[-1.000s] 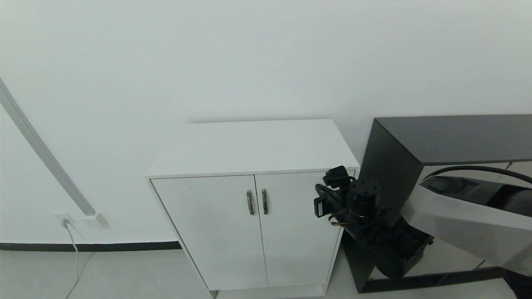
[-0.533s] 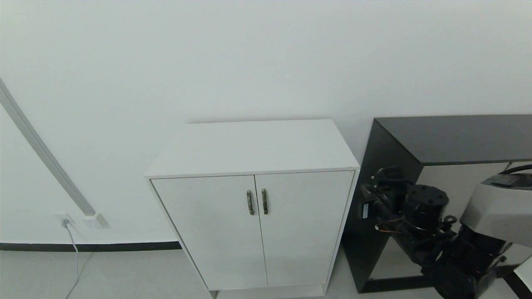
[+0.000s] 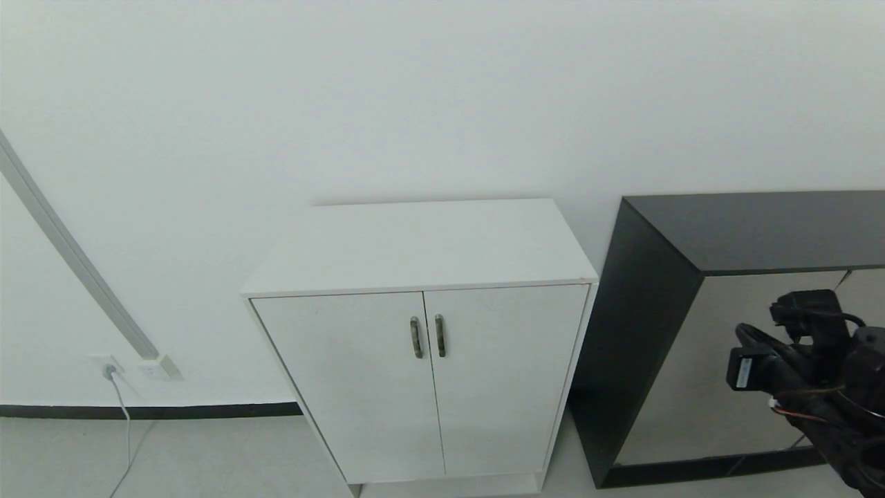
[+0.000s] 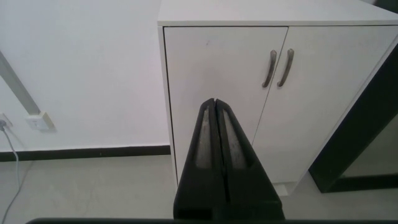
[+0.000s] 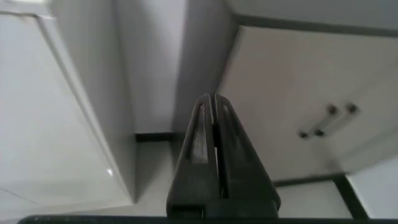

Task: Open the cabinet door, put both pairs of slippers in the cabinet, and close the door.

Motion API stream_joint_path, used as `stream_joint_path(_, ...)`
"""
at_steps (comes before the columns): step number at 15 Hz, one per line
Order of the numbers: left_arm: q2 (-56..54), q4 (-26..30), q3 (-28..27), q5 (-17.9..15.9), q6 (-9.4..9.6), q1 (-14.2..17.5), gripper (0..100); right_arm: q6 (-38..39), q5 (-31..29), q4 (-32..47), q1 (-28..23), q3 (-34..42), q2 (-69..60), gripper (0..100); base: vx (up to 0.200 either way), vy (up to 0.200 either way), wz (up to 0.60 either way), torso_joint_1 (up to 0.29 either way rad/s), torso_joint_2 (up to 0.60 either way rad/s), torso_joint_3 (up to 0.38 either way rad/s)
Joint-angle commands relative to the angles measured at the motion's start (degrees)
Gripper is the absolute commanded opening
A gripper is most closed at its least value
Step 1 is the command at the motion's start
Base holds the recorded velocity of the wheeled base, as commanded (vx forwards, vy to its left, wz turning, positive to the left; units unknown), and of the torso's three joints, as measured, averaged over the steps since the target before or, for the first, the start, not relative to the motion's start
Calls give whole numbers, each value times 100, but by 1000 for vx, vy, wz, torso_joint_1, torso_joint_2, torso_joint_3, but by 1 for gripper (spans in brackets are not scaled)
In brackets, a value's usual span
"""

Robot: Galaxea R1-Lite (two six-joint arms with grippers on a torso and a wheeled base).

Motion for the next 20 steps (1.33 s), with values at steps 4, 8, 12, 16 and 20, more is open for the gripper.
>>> stream_joint_path(4,-2,0,0,1,-1,1,0,-33,21,164,-1045,862,-1508,0,0,0,0,0,0,0)
stream_joint_path(8,-2,0,0,1,-10,1,0,-77,249,2080,-1194,862,-3406,0,0,0,0,0,0,0)
stream_joint_path(12,6,0,0,1,-10,1,0,-173,1014,4875,-1194,827,-5849,0,0,0,0,0,0,0)
stream_joint_path(16,6,0,0,1,-10,1,0,-129,1699,6474,-1185,827,-7361,0,0,0,0,0,0,0)
stream_joint_path(20,6,0,0,1,-19,1,0,-129,2183,7529,-1141,853,-8196,0,0,0,0,0,0,0)
